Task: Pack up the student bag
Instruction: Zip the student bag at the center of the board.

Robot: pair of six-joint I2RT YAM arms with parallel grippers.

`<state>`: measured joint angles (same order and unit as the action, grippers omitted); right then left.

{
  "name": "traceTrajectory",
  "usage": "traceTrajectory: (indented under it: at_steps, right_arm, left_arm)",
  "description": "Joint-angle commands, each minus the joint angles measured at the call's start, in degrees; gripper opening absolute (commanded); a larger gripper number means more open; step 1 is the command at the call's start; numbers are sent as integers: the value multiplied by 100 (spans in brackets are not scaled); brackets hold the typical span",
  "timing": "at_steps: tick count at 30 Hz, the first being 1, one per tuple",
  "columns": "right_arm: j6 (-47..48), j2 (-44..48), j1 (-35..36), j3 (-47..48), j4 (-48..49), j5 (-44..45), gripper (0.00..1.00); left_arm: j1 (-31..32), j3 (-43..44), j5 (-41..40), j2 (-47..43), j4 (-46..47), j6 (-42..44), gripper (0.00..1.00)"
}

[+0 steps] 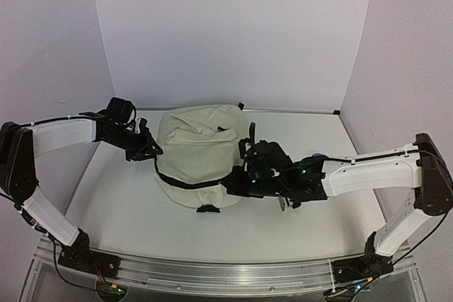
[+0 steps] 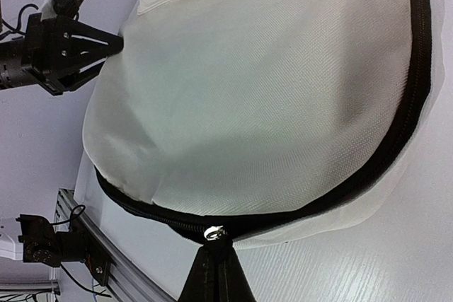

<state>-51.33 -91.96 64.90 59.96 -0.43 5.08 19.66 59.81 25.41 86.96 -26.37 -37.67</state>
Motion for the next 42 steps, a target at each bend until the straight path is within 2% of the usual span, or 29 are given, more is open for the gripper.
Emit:
traceTrajectory:
  at_steps: [1, 6, 17, 24, 30, 35, 36, 38, 39, 40, 41, 42]
  right_arm:
    - [-55, 295, -47, -55, 114, 189, 0]
    - [96, 194, -31, 42, 78, -114, 0]
    - [619, -68, 276, 419, 78, -416, 0]
    - [785, -394, 426, 730, 71, -458, 0]
    - [859, -605, 494, 976, 69, -562, 0]
    - [977, -431, 497, 941, 52, -509, 0]
    - [1033, -315, 497, 891, 51, -508, 8]
    - [1099, -48, 497, 739, -101, -508, 26]
    - [1110, 52, 497, 695, -129, -508, 32]
    - [1123, 259, 497, 613, -232, -233, 44]
    - [1136, 364, 497, 589, -303, -110, 49]
    - [1146, 619, 492, 555, -502, 161, 62]
  left_arm:
    - [-12, -258, 509, -35, 890, -317, 12]
    - [251, -516, 484, -39, 1538, -842, 1]
    - [860, -321, -228, 98, 2088, -1401, 0]
    - [1002, -345, -618, 75, 2257, -1580, 0]
    - [1026, -390, -859, -34, 2196, -1533, 0]
    - [904, -132, -1045, 2, 1679, -723, 0]
    - [845, 28, -990, 26, 1563, -568, 1]
    - [752, 257, -959, 22, 1351, -153, 10]
    - [733, 289, -959, 12, 1309, -109, 13]
    - [697, 412, -1014, -15, 1181, 142, 19]
    - [684, 536, -1072, -30, 1067, 257, 23]
    - [676, 727, -1211, -57, 747, 475, 36]
